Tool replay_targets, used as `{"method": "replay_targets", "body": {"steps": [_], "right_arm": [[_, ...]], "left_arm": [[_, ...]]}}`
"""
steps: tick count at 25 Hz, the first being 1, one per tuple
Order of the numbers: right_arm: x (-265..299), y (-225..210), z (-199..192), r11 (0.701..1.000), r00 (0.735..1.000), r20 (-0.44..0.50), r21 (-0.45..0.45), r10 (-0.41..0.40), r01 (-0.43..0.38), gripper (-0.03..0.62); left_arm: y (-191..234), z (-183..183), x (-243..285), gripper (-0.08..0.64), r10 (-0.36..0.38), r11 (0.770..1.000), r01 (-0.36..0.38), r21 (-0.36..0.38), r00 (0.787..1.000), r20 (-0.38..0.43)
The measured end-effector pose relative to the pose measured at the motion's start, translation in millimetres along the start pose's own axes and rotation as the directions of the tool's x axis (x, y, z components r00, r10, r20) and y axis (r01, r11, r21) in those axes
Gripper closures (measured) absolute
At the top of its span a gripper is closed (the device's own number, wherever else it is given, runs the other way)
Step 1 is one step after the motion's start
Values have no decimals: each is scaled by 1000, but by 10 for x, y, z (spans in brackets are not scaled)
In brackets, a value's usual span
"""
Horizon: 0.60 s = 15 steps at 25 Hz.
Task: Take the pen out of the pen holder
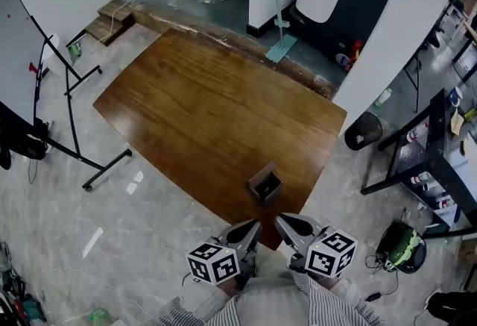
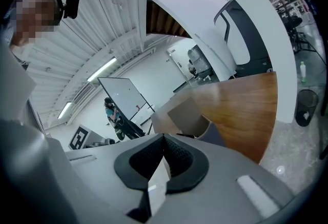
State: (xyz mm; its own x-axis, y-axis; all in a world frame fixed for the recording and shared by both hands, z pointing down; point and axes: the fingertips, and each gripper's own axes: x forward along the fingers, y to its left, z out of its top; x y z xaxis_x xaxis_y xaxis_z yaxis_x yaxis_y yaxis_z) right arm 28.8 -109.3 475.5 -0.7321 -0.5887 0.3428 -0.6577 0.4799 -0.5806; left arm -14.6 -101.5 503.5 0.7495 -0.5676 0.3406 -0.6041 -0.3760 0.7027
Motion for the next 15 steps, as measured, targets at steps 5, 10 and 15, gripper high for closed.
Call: {"method": "replay_targets", "body": {"steps": [5,10,15], "right_arm": [[28,-66,-82,1000,1000,-22,-7,-6,6,592],[68,-119,-148,999,999,-47,-42,-11,9,592],[151,-187,-175,994,997,-74,-105,-27,19,592]], "left_arm": [[63,-15,49,552,1,1000,-1,-31,1000,7],[145,-47,68,552,19,998,-19,-56,1000,7],[206,-71,78,552,31,997,-31,-74,999,9]]}}
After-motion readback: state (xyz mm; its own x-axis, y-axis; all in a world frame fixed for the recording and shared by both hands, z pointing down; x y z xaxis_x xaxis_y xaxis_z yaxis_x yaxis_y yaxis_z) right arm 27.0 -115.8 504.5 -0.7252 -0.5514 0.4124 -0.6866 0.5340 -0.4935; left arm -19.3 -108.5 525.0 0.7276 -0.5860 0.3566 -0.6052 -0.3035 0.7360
